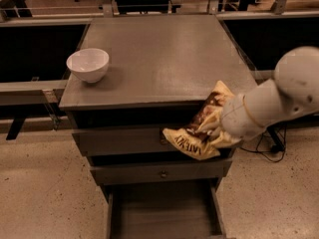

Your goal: Place brown chip bag into bottom drawer

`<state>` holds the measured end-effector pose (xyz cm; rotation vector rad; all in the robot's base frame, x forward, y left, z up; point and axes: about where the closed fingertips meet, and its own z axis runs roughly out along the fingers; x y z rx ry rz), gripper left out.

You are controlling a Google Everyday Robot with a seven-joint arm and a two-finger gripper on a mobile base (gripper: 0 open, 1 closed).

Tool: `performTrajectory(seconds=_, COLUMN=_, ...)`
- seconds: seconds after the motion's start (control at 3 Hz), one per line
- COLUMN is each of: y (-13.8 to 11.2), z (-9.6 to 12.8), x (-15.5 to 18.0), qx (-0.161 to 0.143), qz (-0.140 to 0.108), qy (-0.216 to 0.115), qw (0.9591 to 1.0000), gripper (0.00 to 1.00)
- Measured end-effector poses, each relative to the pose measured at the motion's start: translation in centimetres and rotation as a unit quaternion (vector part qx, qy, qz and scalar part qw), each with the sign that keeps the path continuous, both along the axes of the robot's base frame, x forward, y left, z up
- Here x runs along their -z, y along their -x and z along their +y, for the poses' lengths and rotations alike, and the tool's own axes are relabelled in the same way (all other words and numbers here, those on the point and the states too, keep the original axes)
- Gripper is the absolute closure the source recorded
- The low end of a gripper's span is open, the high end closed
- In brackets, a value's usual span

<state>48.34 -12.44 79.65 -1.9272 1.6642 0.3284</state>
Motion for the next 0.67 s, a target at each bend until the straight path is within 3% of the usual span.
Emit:
performTrajectory(seconds=0.33, y=2.2, z=-0.7, x=9.5, qx=0.060, qz=0.050, qy=-0.022, qw=0.9967, gripper=1.00)
performTrajectory(seconds=0.67, y=3.2, z=-1.5, x=16.8, qx=0.095, qz=0.065, qy=-0.022, qw=0.9931, gripper=1.00)
